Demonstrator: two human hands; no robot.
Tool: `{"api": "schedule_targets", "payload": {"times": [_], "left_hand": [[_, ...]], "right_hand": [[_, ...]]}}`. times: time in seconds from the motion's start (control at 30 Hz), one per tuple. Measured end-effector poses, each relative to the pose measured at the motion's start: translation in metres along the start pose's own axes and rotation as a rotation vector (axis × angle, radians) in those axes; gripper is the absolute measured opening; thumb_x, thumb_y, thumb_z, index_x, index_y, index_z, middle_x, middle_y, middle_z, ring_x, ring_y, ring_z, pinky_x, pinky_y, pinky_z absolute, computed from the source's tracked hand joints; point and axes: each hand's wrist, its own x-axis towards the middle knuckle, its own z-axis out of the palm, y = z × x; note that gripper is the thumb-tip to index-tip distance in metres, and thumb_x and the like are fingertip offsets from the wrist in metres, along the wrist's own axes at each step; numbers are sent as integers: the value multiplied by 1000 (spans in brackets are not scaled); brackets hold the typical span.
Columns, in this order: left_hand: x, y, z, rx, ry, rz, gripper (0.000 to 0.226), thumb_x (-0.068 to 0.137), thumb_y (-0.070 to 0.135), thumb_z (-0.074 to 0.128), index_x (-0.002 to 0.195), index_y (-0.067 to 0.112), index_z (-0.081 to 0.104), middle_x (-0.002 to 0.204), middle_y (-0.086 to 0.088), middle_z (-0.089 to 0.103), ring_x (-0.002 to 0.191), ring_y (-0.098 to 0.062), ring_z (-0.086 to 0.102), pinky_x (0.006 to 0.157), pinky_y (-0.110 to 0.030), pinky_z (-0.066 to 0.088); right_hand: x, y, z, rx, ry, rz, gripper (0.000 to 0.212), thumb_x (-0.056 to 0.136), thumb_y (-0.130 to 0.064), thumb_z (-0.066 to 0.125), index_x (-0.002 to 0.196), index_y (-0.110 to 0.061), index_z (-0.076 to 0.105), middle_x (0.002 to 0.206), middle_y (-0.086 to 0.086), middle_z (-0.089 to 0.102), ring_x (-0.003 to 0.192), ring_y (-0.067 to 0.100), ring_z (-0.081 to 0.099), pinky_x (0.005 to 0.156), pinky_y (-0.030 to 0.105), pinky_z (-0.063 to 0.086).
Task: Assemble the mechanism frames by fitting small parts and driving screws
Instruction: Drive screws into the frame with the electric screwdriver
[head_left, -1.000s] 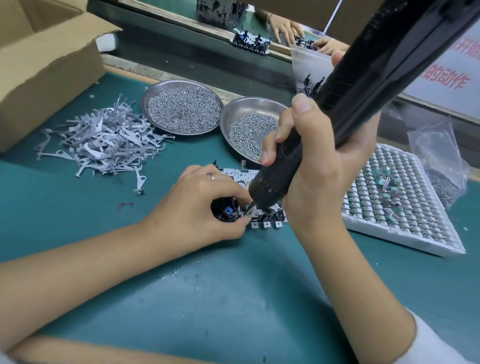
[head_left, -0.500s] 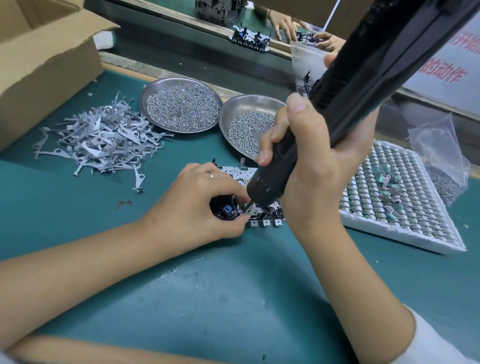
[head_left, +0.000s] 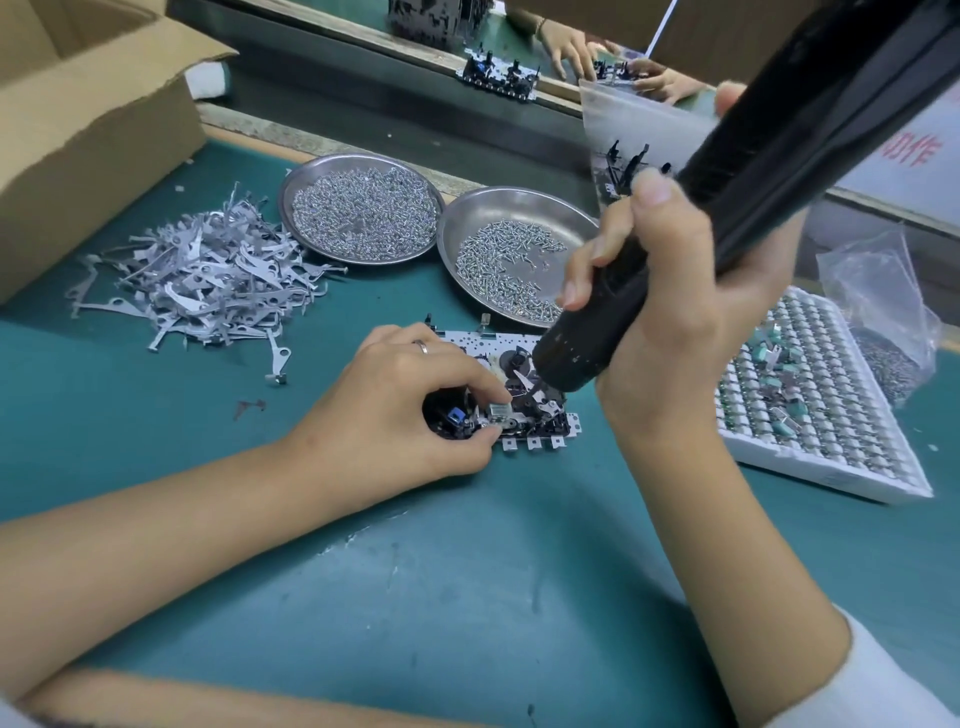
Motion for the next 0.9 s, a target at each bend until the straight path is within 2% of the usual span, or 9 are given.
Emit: {"api": "schedule_targets", "payload": {"times": [0.27,0.37,0.43,0.5,0.6,0.67,0.73,0.77,0.9], "left_hand": [[-1,1,-1,19,-1,-10,20,65,29,72,84,25,75,75,15,67,80,-6,52,87,-26,38],[-1,1,-2,24,-10,-5,20,66,29,72,85,25,75,76,16,67,81,-7,53,87,-25,37],[-1,2,-3,37,-14,9,19,66,29,73,85,25,74,77,15,67,80,-10,56,87,-27,37],[-1,2,-3,48,-14,22,20,66,29,73,86,25,74,78,16,68,80,-12,57,88,-29,37],[0,2,-2,54,-12,41,20,67,29,74,85,23,75,79,19,66,78,-11,57,88,-32,38],[1,2,-3,40,-28,58,19,68,28,75,86,23,75,82,19,66,79,-10,57,89,-32,37],[1,1,-4,21,-48,75,20,69,27,75,88,22,76,85,20,66,81,-6,54,91,-32,35],[2,1,-4,17,-51,76,20,69,27,75,88,23,76,86,20,65,81,-4,53,92,-32,34],[0,2,-2,82,-10,68,17,67,28,75,83,21,76,80,15,69,79,-8,54,94,-37,34]], "right_hand": [[1,6,-2,-42,-46,104,23,84,-3,54,100,-12,40,47,-1,45,33,20,40,42,21,37],[2,5,-4,-79,-71,127,26,86,-10,63,98,-11,40,57,4,49,40,21,48,45,24,41],[3,4,-12,-132,-118,82,31,85,-18,64,105,-13,41,72,10,53,55,21,56,55,30,48],[-1,6,-25,-269,-142,-29,38,88,-19,58,119,-14,38,86,9,53,76,14,57,72,25,48],[-20,18,-48,-452,74,-164,27,93,-4,49,117,-11,39,90,-1,45,85,2,47,81,18,39],[-34,26,-53,-429,181,-84,23,90,1,46,107,-15,45,86,-1,44,80,8,47,77,21,39],[-43,30,-49,-388,77,61,19,90,-1,46,100,-17,49,83,3,47,75,21,49,72,25,43],[-44,32,-47,-382,-1,131,18,90,-2,47,99,-17,51,80,3,50,73,21,50,70,26,44],[-44,37,-48,-357,-183,358,16,92,-5,46,96,-14,58,69,-2,56,66,10,56,69,22,49]]}}
